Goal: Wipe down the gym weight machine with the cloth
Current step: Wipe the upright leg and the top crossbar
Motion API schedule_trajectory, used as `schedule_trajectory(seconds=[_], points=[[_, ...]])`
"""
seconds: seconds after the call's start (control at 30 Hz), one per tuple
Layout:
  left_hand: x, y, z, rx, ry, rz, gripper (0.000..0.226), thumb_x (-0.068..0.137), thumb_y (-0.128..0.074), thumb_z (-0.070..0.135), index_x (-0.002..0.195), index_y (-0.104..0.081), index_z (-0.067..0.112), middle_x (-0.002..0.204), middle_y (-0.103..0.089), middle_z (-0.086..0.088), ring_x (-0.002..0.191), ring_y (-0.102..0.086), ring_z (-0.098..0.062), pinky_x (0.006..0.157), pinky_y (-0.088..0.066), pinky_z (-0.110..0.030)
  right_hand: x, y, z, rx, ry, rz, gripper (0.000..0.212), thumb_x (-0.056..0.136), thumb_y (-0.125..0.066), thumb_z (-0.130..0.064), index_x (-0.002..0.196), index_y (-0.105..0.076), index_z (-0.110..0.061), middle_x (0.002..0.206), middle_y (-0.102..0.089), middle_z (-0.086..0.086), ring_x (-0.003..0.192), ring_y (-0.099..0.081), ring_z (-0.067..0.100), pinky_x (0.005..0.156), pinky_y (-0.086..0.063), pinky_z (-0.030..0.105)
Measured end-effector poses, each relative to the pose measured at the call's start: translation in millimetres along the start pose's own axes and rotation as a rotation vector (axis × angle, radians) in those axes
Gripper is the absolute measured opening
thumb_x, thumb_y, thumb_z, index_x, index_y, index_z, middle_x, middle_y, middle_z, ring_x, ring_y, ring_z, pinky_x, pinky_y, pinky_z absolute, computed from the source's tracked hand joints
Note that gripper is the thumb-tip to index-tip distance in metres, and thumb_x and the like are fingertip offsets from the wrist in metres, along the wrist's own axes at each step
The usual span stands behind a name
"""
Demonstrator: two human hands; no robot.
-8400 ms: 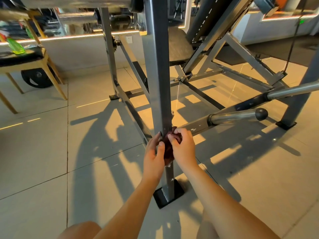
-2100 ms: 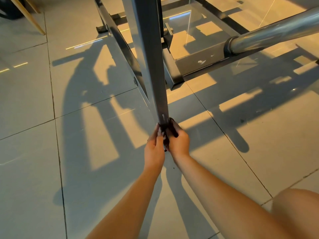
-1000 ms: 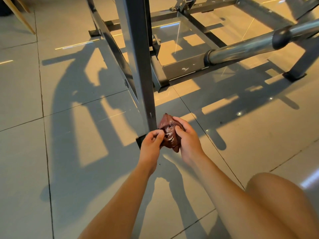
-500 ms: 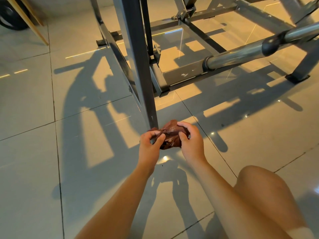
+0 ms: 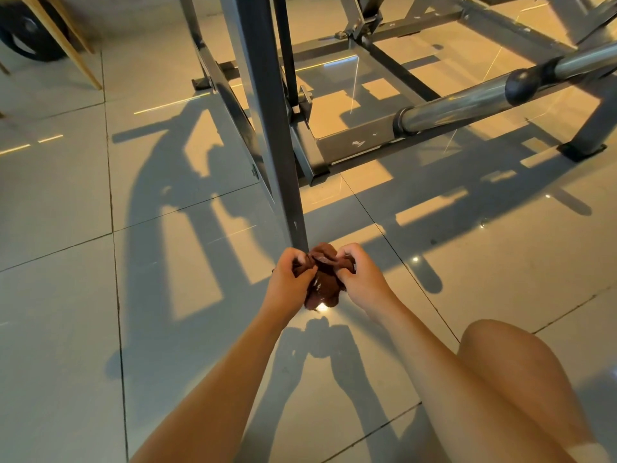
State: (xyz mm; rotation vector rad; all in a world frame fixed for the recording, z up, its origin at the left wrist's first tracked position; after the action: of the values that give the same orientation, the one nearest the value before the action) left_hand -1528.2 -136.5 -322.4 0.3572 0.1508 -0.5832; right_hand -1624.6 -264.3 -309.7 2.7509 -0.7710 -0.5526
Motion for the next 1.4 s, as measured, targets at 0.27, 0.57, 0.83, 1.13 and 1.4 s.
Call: schedule_trajectory(seconds=[0.27,0.57,0.83,1.13,1.4], points=[[2.7,0.6,3.0,0.070,0.057,-0.160,0.033,0.088,-0.078,0.031,0.119,-0.065,0.025,0.097,-0.070,0.005,0.087,-0.068,-0.013,0.067,-0.055,-0.017,5.9,9.6,-8.8,-0.172,0.189,0.210,0.026,0.100,-0.056,-0.008,0.116,-0.067,-0.026,0.117,-0.053,0.003,0.103,-0.054,0.009,0.080,-0.037,-0.004],[0.0,-5.8,-1.1,-0.112,0.261,-0.198,0.029,0.097,-0.067,0.036,0.083,-0.057,0.012,0.071,-0.063,-0.015,0.057,-0.052,-0.028,0.050,-0.045,-0.032,10.5,1.9,-4.7,-0.068,0.112,0.089,0.028,0.096,-0.053,-0.004,0.095,-0.050,-0.033,0.108,-0.057,0.007,0.094,-0.061,0.020,0.077,-0.054,0.024],[0.2,8.2,10.1,-0.098,0.044,-0.006,0.011,0.095,-0.066,0.005,0.090,-0.057,0.006,0.081,-0.067,-0.021,0.059,-0.065,-0.019,0.051,-0.052,-0.028,9.7,-3.0,-1.3,0.238,-0.023,-0.005,0.038,0.099,-0.057,-0.005,0.120,-0.059,-0.038,0.116,-0.066,0.000,0.110,-0.066,0.022,0.083,-0.059,0.024],[11.5,10.0,2.9,0.311,-0.058,0.056,0.006,0.093,-0.069,0.019,0.089,-0.067,0.023,0.098,-0.057,0.004,0.089,-0.056,-0.012,0.074,-0.043,-0.019,10.3,4.5,-0.7,-0.245,0.169,0.299,0.023,0.098,-0.061,-0.010,0.113,-0.055,-0.026,0.105,-0.057,-0.007,0.097,-0.057,0.008,0.078,-0.042,0.008],[10.8,13.5,-8.0,0.232,0.034,0.083,0.028,0.086,-0.056,-0.002,0.076,-0.048,0.023,0.081,-0.060,0.004,0.076,-0.056,-0.019,0.064,-0.047,-0.027,4.3,-11.5,-3.4,0.325,-0.080,-0.159,0.016,0.090,-0.066,-0.009,0.098,-0.053,-0.012,0.093,-0.069,0.019,0.083,-0.072,0.036,0.072,-0.062,0.043]])
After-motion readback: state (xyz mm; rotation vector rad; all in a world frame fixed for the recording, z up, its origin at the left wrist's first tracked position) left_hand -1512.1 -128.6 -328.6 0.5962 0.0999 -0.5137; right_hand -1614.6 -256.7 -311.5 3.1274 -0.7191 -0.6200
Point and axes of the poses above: each hand's wrist, its own x-axis towards the middle knuckle, its own y-axis out of the back of the hand, z = x × y, the point moved 6 cm from there along x, towards the middle knuckle
